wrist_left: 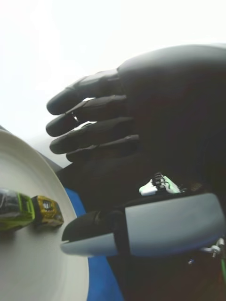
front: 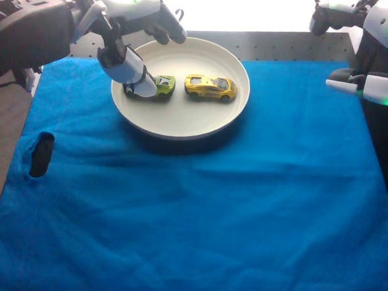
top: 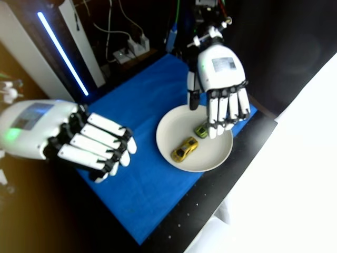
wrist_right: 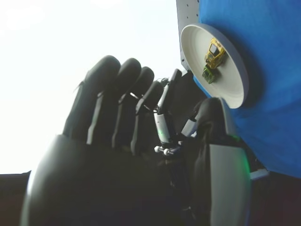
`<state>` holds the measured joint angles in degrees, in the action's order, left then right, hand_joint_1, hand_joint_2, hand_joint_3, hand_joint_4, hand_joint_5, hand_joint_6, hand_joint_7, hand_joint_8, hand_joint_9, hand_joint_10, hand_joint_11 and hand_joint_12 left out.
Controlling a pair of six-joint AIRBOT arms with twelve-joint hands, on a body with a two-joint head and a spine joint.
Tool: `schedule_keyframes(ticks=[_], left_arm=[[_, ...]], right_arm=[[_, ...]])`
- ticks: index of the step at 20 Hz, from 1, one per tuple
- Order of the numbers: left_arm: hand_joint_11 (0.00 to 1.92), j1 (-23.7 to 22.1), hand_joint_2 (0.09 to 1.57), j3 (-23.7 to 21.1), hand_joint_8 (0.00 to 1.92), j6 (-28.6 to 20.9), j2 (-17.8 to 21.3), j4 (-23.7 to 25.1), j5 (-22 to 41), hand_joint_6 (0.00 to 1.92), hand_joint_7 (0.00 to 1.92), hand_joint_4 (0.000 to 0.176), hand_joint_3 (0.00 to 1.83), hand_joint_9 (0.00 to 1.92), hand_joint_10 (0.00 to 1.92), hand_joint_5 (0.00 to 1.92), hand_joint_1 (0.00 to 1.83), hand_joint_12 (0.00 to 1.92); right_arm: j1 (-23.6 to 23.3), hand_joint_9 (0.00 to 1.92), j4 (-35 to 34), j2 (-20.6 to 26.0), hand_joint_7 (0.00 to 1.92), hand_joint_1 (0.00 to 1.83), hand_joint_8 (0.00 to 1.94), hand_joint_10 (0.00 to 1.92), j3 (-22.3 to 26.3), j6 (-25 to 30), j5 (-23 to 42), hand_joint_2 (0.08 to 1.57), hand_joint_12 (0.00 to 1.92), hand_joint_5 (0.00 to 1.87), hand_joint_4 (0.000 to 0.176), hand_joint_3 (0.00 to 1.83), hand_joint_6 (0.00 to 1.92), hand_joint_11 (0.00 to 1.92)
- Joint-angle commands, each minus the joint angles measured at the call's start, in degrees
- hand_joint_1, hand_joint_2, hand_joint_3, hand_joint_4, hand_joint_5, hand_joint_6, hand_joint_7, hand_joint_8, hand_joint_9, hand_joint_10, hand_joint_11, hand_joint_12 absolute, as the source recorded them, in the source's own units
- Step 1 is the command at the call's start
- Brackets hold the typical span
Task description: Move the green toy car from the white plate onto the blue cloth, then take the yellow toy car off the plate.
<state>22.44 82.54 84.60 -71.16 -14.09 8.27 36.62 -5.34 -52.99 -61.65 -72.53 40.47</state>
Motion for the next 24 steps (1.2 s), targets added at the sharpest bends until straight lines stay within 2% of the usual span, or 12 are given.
schedule_keyframes(ticks=[1,8,12,14,15,17,19,24], left_arm=[[0.06,-0.7,0.91,0.2,0.06,1.7,-0.3,-1.1,5.4,0.00,0.68,0.000,0.00,0.29,1.01,0.59,1.12,1.66],[0.05,1.0,0.93,2.6,0.05,2.5,-2.1,-3.7,4.2,0.01,0.67,0.000,0.00,0.29,0.95,0.60,1.14,1.61],[0.11,1.5,0.94,3.9,0.07,2.5,-2.8,-4.9,3.6,0.01,0.70,0.000,0.00,0.32,0.98,0.62,1.14,1.60],[0.09,1.7,0.94,4.4,0.07,2.5,-3.0,-5.4,3.3,0.01,0.70,0.000,0.00,0.33,0.93,0.63,1.14,1.60],[0.08,1.9,0.94,4.8,0.07,2.5,-3.3,-5.7,3.1,0.02,0.70,0.000,0.00,0.33,0.93,0.64,1.13,1.60],[0.08,2.0,0.94,5.3,0.08,3.2,-3.6,-6.4,2.8,0.02,0.71,0.000,0.00,0.33,0.95,0.66,1.12,1.64],[0.12,2.0,0.95,5.3,0.09,6.9,-3.7,-9.5,2.7,0.03,0.72,0.000,0.00,0.35,0.98,0.68,1.13,1.63],[0.15,2.6,0.96,6.5,0.14,7.0,-4.6,-10.4,2.5,0.04,0.73,0.000,0.01,0.37,1.01,0.71,1.15,1.61]], right_arm=[[-0.8,0.47,0.0,0.1,0.52,0.92,1.03,1.41,-0.1,-0.2,7.3,1.07,1.82,0.43,0.000,0.01,0.89,0.48],[-0.8,0.52,0.0,0.1,0.56,0.84,0.97,1.33,-0.1,0.2,7.3,1.05,1.79,0.45,0.000,0.00,0.91,0.46],[-0.8,0.48,0.0,0.1,0.53,0.83,1.04,1.41,0.0,0.4,7.3,1.05,1.84,0.44,0.000,0.00,0.94,0.45],[-0.8,0.51,0.0,0.1,0.54,0.82,0.99,1.35,0.0,0.4,7.3,1.04,1.79,0.45,0.000,0.00,0.93,0.48],[-0.8,0.49,0.0,0.1,0.55,0.82,0.97,1.34,0.0,0.4,7.3,1.04,1.81,0.46,0.000,0.00,0.91,0.43],[-0.8,0.53,0.0,0.1,0.57,0.83,0.97,1.32,0.0,0.5,7.3,1.04,1.78,0.48,0.000,0.00,0.89,0.46],[-0.8,0.51,0.0,0.1,0.57,0.85,0.97,1.36,0.0,0.5,7.3,1.03,1.82,0.49,0.000,0.00,0.87,0.44],[-0.8,0.51,0.1,0.1,0.52,0.94,1.05,1.39,0.1,0.5,7.3,1.04,1.78,0.48,0.000,0.00,0.88,0.52]])
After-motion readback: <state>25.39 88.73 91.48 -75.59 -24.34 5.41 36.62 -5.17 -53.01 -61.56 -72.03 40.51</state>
